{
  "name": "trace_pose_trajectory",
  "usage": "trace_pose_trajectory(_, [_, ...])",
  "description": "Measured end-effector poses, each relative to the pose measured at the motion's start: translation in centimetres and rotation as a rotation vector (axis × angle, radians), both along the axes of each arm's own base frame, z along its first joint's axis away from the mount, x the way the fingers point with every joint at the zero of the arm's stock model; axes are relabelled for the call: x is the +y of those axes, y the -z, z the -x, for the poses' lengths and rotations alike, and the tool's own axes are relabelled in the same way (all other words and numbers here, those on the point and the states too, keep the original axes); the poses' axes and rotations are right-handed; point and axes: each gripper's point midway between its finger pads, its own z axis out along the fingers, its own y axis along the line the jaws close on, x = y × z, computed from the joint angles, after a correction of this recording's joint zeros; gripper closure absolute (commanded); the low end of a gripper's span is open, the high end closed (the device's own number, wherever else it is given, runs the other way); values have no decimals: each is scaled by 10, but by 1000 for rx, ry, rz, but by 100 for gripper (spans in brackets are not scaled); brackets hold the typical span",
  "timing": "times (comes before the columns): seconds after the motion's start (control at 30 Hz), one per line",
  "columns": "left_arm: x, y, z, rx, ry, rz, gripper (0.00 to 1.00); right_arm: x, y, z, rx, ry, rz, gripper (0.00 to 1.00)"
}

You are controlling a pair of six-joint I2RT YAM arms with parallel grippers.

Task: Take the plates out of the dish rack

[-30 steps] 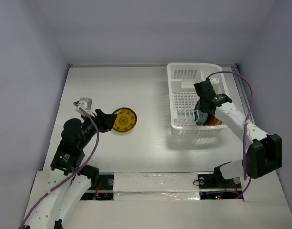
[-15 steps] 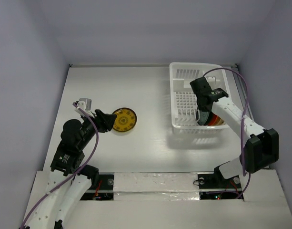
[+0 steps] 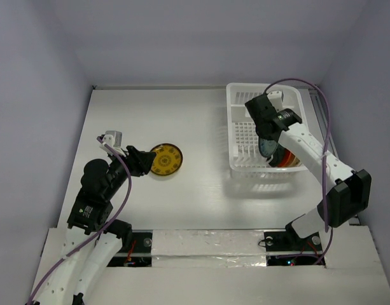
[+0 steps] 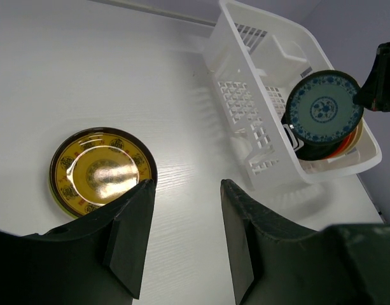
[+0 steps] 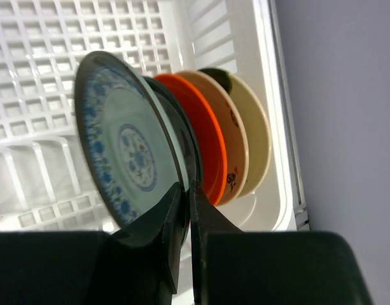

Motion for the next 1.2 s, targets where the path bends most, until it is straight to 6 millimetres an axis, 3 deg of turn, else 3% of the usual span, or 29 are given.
trace_pose_trajectory(0.17, [0,0,0,0,0,0,57,10,-30,-3,-83,-19,-37,100])
trace_pose_trajectory(0.3, [0,0,0,0,0,0,57,27,-65,5,-188,-75,-109,100])
trace_pose_trajectory(0.43, [0,0,0,0,0,0,55,70,-91,13,-297,-196,-252,100])
trace_pose_trajectory(0.53, [0,0,0,1,-1,0,52,112,-96,6,-353,-286,-404,100])
trace_pose_trajectory(0.7, [0,0,0,2,-1,0,46,197,-56,-11,-277,-436,-608,100])
trace_pose_trajectory(0.8, [0,0,0,2,-2,-1,45,256,-10,-21,-178,-506,-678,100])
trace_pose_trajectory(0.9, [0,1,0,2,-2,-1,44,302,40,-19,-66,-557,-735,100])
trace_pose_trajectory(1.03, [0,1,-1,2,-3,-1,44,342,83,-11,33,-579,-835,100])
trace_pose_trajectory(1.2, [0,1,-1,2,-3,-1,44,366,88,-16,18,-554,-961,100])
